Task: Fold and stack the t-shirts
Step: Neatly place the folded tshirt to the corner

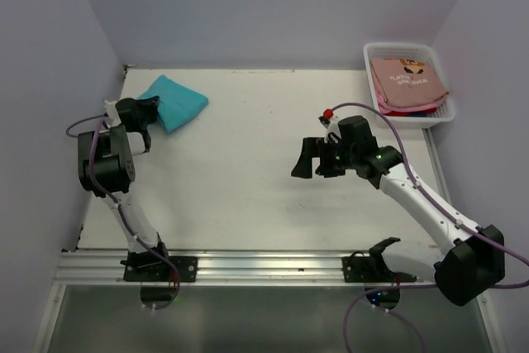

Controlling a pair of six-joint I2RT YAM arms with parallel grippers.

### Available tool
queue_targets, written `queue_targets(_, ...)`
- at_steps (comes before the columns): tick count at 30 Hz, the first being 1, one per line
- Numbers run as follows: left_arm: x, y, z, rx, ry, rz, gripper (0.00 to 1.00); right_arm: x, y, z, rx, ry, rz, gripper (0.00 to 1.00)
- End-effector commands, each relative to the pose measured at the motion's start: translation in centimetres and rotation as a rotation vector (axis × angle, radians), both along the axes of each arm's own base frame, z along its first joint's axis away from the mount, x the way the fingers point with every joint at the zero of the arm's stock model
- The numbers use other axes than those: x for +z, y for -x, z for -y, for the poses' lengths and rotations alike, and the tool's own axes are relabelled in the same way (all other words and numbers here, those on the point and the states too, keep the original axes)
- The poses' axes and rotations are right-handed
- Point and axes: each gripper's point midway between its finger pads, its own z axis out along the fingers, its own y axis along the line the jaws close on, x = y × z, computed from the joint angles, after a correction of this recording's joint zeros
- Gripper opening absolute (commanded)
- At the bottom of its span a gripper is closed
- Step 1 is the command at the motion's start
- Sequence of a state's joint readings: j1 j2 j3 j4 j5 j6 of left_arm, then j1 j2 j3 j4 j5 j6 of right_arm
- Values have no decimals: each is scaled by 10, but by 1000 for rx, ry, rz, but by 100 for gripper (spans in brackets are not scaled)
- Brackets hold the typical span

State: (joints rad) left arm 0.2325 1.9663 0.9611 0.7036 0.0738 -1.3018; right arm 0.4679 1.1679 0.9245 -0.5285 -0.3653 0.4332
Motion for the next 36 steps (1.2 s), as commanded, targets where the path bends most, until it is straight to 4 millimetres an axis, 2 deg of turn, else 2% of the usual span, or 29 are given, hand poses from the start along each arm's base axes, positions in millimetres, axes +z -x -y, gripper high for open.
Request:
queue_targets(1,45,-26,-45,127,3,161,0,4,14,5,-5,4,-22,99)
queue_targets(4,25,-30,-76,220,-2,111,0,6,20,9,-10,16,-43,99)
queue_targets(7,18,-31,-101,281,15,108,0,9,21,9,-15,21,-49,99)
queue_targets(9,19,-35,-113,304,22,128,0,10,21,10,-16,32,-60,99)
queue_targets(11,11,-35,-127,335,43,131,0,10,22,9,-14,39,-70,99)
queue_targets(12,15,-39,-131,345,43,148,0,11,19,8,-13,44,-77,99)
queue_targets(14,7,-41,-139,363,64,152,0,11,19,7,-12,51,-82,99)
queue_targets(18,6,-50,-148,394,88,184,0,10,16,2,-9,58,-96,99)
queue_targets(20,-1,-55,-152,406,98,170,0,7,17,0,-2,66,-110,99)
queue_targets(21,8,-63,-154,397,95,193,0,8,17,-1,-2,68,-108,99)
queue_targets(22,1,-66,-154,396,104,181,0,7,16,-1,-3,76,-107,99)
queue_targets(24,-1,-76,-155,385,123,191,0,6,17,-3,0,81,-110,99)
queue_targets(27,5,-87,-153,354,161,227,0,3,17,-5,1,85,-117,99)
queue_targets(29,-3,-86,-150,348,187,224,0,4,17,-7,3,79,-114,99)
queue_targets(34,-2,-77,-147,367,175,204,0,1,18,-13,12,70,-114,99)
queue_targets(36,-4,-77,-144,356,190,202,9,2,19,-15,19,67,-108,99)
